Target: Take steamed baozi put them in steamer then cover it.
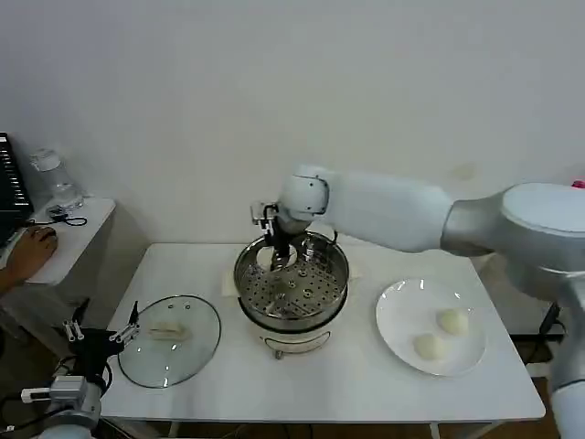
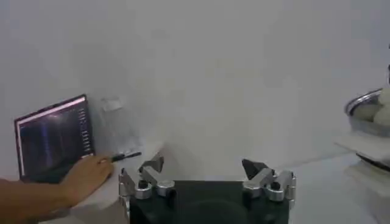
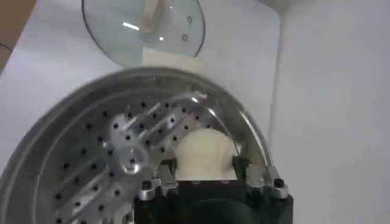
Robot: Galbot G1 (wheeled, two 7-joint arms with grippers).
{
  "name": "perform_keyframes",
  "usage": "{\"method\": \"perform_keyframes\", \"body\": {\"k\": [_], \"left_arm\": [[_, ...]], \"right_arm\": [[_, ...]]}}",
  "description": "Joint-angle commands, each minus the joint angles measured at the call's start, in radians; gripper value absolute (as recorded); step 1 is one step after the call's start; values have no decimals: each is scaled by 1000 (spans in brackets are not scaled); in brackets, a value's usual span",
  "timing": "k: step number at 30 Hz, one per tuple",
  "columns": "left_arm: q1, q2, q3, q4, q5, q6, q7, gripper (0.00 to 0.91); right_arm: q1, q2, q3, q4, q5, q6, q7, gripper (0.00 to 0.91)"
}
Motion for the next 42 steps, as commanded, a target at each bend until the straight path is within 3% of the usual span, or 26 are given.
{"method": "perform_keyframes", "body": {"k": [1,15,16,17,27,30,33,38,39,41,42], "left_arm": [[1,-1,0,-1,2,0,1,907],[-1,-6,2,3,2,0,1,907],[-1,-6,2,4,2,0,1,907],[-1,-7,2,5,2,0,1,907],[-3,-10,15,0,6,1,3,907],[-6,-8,20,4,6,1,4,907],[-10,-1,27,3,5,3,3,907],[-14,12,49,0,6,5,4,907],[-14,15,55,0,7,5,4,907],[-12,19,64,-1,10,5,4,907],[-10,20,71,-4,15,5,4,907]], "right_arm": [[-42,75,-6,-68,18,-27,5,635],[-61,71,-18,-52,6,-33,-10,635],[-59,69,-18,-49,7,-35,-10,877],[-56,67,-18,-47,2,-33,-17,907],[21,-48,7,75,20,-36,20,907],[83,-145,19,166,30,-31,27,907],[150,-299,5,272,21,-20,14,907],[214,-553,-35,416,-54,21,-52,907],[212,-638,-40,450,-98,49,-76,907],[208,-703,-42,475,-135,74,-94,907],[197,-780,-37,498,-181,116,-122,907]]}}
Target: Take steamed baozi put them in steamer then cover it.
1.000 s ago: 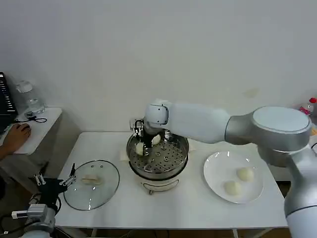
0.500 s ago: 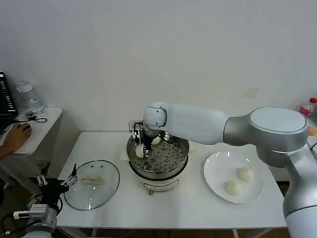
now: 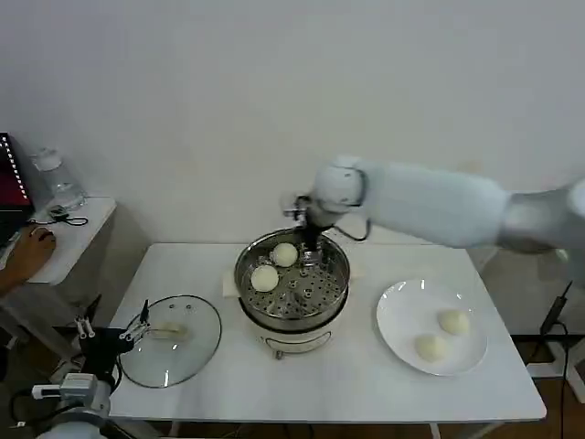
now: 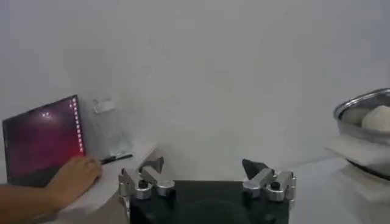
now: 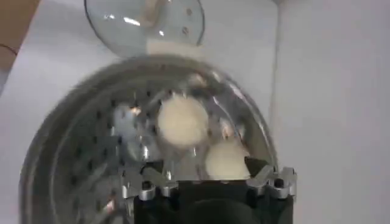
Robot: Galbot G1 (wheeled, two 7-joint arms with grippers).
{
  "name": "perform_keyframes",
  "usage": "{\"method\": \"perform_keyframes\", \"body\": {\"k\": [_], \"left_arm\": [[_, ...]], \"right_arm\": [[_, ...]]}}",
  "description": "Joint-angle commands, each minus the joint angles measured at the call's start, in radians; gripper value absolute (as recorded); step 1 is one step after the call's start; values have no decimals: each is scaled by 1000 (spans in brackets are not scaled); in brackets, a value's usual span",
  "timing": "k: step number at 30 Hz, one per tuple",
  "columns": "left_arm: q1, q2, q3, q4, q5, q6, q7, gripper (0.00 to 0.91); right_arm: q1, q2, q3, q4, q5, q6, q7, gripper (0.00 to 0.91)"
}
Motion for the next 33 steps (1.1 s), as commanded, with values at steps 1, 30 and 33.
{"method": "perform_keyframes", "body": {"k": [1,30,33], "left_arm": [[4,6,30,-6,9,1,1,907],[48,-12,43,-22,57,-6,-1,907],[50,-15,41,-22,58,-6,-2,907]], "right_arm": [[64,-405,-14,207,-136,98,-83,907],[-761,-717,541,223,-624,348,-191,907],[-804,-672,571,202,-632,338,-176,907]]}}
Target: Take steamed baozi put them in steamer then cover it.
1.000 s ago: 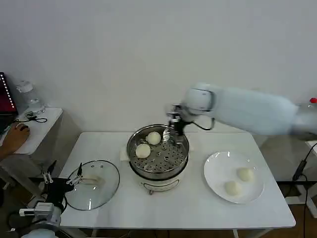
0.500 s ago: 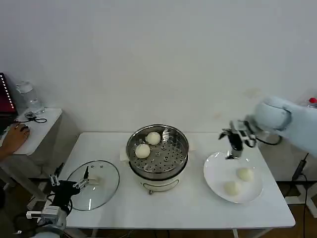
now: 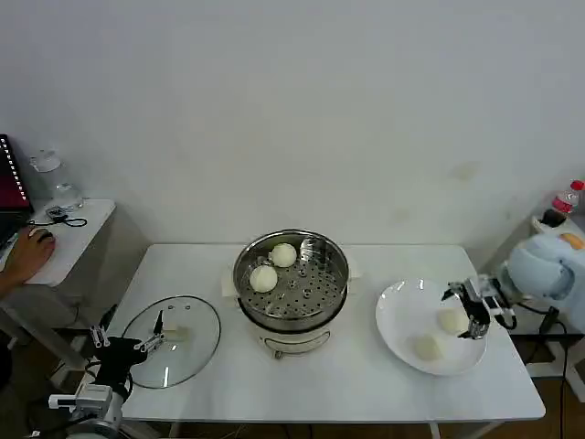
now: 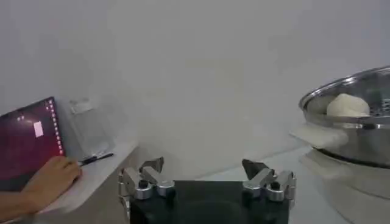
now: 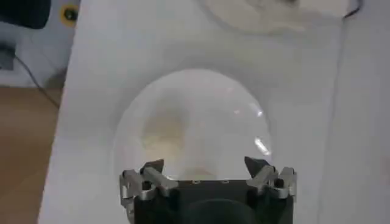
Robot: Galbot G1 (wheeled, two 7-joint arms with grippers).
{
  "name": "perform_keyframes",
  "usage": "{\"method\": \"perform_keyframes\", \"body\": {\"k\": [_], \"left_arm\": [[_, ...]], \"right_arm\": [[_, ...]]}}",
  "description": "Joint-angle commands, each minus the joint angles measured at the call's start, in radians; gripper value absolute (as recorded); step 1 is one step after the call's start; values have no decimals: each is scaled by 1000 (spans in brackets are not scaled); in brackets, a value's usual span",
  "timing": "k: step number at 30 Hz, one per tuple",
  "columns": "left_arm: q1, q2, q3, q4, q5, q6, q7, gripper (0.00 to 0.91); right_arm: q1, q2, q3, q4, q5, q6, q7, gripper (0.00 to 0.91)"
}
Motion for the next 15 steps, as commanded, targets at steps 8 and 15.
{"method": "perform_keyframes", "body": {"k": [8,15], "left_arm": [[3,-6,-8,5,5,2,-1,907],[2,-5,-20,16,5,1,0,907]], "right_arm": [[-289,86,184,-75,-82,19,17,907],[-297,169,188,-176,-98,31,34,907]]}}
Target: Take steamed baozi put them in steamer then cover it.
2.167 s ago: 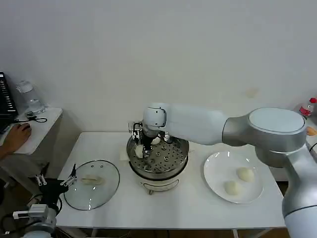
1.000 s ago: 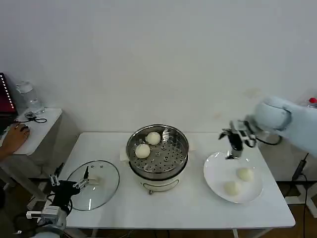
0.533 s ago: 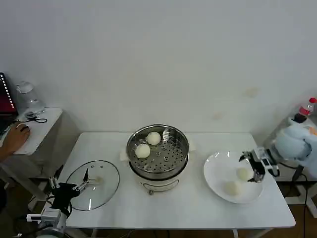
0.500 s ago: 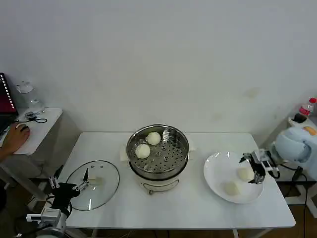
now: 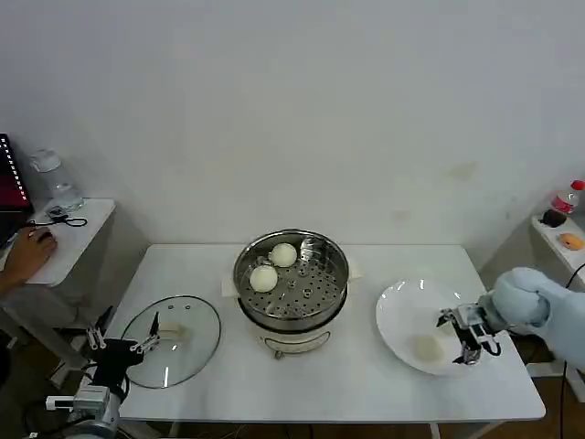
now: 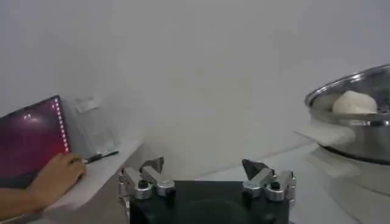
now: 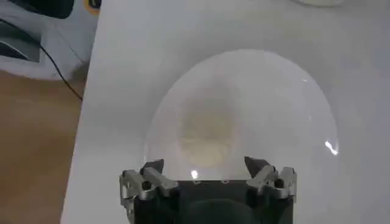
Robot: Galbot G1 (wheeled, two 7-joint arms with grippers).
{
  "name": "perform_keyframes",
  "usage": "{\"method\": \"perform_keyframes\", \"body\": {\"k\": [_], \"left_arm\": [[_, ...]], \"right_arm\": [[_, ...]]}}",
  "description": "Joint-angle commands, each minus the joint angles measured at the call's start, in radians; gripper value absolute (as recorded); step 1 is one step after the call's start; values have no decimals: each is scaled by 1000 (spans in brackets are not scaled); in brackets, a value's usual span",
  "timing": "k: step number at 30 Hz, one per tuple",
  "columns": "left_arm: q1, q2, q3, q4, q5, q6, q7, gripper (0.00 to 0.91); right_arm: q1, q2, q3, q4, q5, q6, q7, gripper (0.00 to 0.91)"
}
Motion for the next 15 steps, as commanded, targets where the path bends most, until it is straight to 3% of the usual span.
{"method": "perform_keyframes", "body": {"k": [1,11,15], "left_arm": [[0,2,-5,4,0,0,0,907],[-2,-3,-10,12,1,0,0,907],[-2,-4,-9,10,1,0,0,907]], "right_arm": [[-75,78,49,-87,-27,12,9,907],[-78,131,49,-147,-31,14,20,907],[-82,142,53,-151,-30,3,27,836]]}}
